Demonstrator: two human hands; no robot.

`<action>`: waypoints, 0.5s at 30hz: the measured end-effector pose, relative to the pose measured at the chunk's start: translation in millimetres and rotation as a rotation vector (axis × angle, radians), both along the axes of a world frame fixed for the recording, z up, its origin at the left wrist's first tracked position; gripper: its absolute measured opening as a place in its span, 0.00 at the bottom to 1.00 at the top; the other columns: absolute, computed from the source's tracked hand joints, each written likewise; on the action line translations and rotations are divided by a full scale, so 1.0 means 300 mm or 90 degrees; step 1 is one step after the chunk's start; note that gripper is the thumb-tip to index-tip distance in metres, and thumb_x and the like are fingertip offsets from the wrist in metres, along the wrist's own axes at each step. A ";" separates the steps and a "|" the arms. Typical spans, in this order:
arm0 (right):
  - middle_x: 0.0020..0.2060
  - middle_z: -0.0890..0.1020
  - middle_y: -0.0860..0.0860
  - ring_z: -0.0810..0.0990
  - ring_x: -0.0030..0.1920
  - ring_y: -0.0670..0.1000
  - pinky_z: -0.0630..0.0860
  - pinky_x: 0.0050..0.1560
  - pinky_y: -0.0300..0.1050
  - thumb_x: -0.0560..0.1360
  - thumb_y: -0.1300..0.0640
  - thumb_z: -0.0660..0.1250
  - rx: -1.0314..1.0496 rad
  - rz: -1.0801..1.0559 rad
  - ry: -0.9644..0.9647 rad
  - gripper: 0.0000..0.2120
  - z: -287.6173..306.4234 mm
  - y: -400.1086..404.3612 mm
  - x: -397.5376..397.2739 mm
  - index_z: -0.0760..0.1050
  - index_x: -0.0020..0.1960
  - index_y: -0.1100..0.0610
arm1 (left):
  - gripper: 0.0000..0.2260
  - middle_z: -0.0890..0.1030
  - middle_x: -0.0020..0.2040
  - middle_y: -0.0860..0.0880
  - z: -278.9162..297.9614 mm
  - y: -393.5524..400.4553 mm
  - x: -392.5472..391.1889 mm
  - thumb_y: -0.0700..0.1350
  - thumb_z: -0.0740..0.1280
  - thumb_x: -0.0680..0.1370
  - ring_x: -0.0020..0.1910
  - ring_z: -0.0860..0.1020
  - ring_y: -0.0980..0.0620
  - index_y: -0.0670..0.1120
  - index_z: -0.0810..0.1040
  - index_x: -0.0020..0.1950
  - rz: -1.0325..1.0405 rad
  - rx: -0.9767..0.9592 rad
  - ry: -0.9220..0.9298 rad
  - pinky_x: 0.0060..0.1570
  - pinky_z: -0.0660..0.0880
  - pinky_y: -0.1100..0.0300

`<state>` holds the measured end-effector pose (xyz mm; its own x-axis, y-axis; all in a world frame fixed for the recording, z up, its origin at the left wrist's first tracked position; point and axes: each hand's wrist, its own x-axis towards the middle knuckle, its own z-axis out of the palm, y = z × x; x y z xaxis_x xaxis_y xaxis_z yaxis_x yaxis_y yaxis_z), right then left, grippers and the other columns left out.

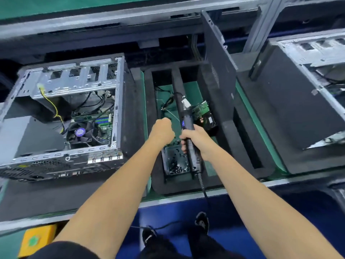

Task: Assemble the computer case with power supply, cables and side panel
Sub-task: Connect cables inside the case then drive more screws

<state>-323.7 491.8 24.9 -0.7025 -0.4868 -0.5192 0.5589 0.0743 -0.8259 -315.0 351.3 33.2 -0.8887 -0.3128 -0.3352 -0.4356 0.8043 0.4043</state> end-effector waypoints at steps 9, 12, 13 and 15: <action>0.31 0.72 0.56 0.70 0.25 0.53 0.73 0.27 0.43 0.73 0.70 0.63 0.021 -0.021 -0.044 0.10 -0.100 -0.041 0.009 0.66 0.47 0.58 | 0.08 0.78 0.52 0.39 -0.153 -0.030 -0.105 0.30 0.61 0.74 0.50 0.79 0.39 0.37 0.75 0.50 -0.106 -0.123 -0.078 0.42 0.72 0.54; 0.35 0.72 0.55 0.72 0.27 0.50 0.74 0.27 0.44 0.73 0.70 0.63 0.032 -0.021 -0.039 0.09 -0.124 -0.054 0.013 0.67 0.48 0.58 | 0.07 0.76 0.47 0.40 -0.185 -0.009 -0.147 0.29 0.59 0.75 0.47 0.76 0.40 0.41 0.71 0.45 -0.081 -0.068 -0.073 0.41 0.70 0.53; 0.35 0.72 0.55 0.72 0.28 0.49 0.75 0.28 0.44 0.73 0.69 0.63 0.034 -0.020 -0.038 0.09 -0.130 -0.056 0.014 0.67 0.48 0.58 | 0.08 0.74 0.43 0.41 -0.197 -0.002 -0.154 0.30 0.58 0.75 0.43 0.73 0.42 0.41 0.69 0.42 -0.058 -0.041 -0.073 0.39 0.69 0.53; 0.35 0.74 0.54 0.73 0.28 0.48 0.75 0.29 0.45 0.72 0.69 0.64 0.037 -0.013 -0.040 0.08 -0.137 -0.060 0.013 0.69 0.48 0.59 | 0.11 0.70 0.35 0.44 -0.228 0.000 -0.164 0.30 0.57 0.74 0.38 0.69 0.46 0.42 0.65 0.35 0.001 0.016 -0.059 0.37 0.65 0.55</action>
